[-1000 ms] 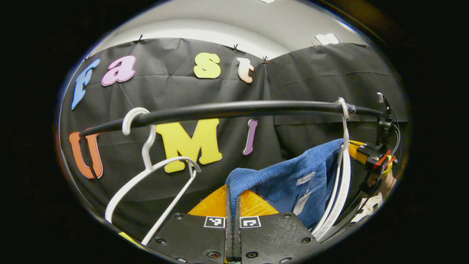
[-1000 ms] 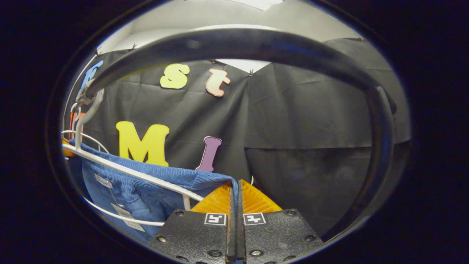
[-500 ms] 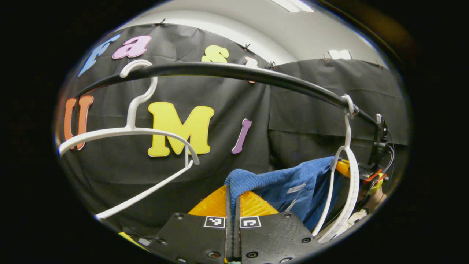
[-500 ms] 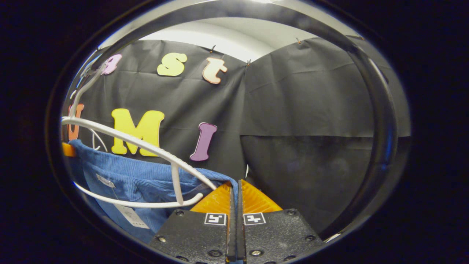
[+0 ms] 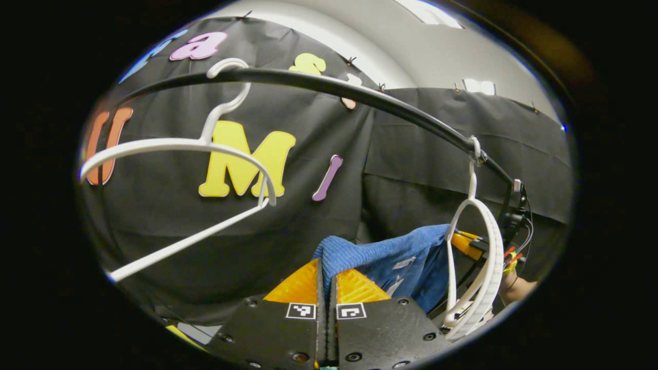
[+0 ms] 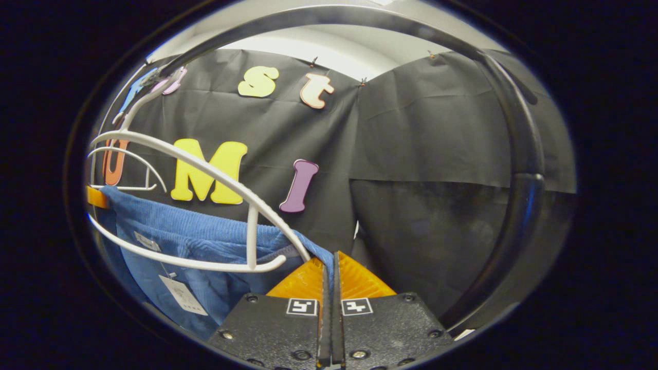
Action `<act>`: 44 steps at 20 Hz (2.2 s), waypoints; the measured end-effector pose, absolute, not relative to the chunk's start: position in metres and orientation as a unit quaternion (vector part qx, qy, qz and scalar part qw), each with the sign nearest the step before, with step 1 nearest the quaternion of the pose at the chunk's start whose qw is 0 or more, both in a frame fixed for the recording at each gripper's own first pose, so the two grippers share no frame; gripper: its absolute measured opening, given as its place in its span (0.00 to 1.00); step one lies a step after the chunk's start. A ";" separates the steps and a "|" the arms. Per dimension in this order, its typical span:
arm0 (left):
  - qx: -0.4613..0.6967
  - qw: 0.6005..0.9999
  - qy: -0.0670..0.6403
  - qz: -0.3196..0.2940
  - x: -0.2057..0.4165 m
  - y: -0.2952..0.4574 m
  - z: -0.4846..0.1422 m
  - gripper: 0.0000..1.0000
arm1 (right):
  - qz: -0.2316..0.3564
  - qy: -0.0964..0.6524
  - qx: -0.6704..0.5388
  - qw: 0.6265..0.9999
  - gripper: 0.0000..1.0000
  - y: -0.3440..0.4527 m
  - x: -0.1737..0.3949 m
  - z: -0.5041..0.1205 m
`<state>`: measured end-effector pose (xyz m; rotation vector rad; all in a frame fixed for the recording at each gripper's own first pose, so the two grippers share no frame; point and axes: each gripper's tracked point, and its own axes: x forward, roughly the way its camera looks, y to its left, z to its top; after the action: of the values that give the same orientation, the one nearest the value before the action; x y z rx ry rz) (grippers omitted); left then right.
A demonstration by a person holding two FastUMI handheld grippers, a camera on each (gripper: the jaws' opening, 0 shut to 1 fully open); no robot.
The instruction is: Grasp the clothes on the hanger with both hands and then place them into the laundry hamper below.
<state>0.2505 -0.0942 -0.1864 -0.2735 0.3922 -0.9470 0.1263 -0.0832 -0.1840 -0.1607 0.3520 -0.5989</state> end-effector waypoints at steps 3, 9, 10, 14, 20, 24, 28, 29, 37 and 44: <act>-0.126 0.858 0.203 -0.455 0.246 -0.096 -0.202 0.01 | -0.289 0.181 -0.076 0.937 0.04 -0.082 0.125 -0.190; -0.145 0.848 0.231 -0.455 0.215 -0.099 -0.228 0.01 | -0.293 0.197 -0.074 0.933 0.04 -0.081 0.113 -0.198; -0.154 0.846 0.235 -0.453 0.211 -0.102 -0.232 0.05 | -0.295 0.200 -0.074 0.932 0.04 -0.082 0.110 -0.200; -0.156 0.853 0.242 -0.436 0.194 -0.107 -0.247 0.01 | -0.292 0.207 -0.076 0.931 0.04 -0.076 0.103 -0.209; -0.132 0.863 0.249 -0.419 0.160 -0.116 -0.262 0.01 | -0.278 0.255 -0.047 0.925 0.04 -0.055 0.071 -0.251; -0.122 0.871 0.255 -0.401 0.145 -0.110 -0.271 0.06 | -0.245 0.268 -0.029 0.931 0.04 -0.030 0.061 -0.267; -0.143 0.883 0.260 -0.362 0.123 -0.094 -0.274 0.06 | -0.187 0.288 0.025 0.939 0.04 0.016 0.055 -0.284; -0.146 0.886 0.262 -0.354 0.121 -0.092 -0.277 0.06 | -0.169 0.292 0.045 0.940 0.04 0.033 0.053 -0.290; -0.141 0.890 0.303 -0.309 0.079 -0.070 -0.308 0.01 | -0.018 0.283 0.057 0.957 0.04 0.142 0.051 -0.296; -0.107 0.904 0.259 -0.322 0.078 -0.060 -0.256 0.01 | 0.035 0.407 0.090 0.908 0.04 0.162 -0.019 -0.390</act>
<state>0.0782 -0.0595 -0.2563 -0.2217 0.5354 -0.6648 -0.0187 0.1624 -0.3901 0.1849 0.8408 0.0718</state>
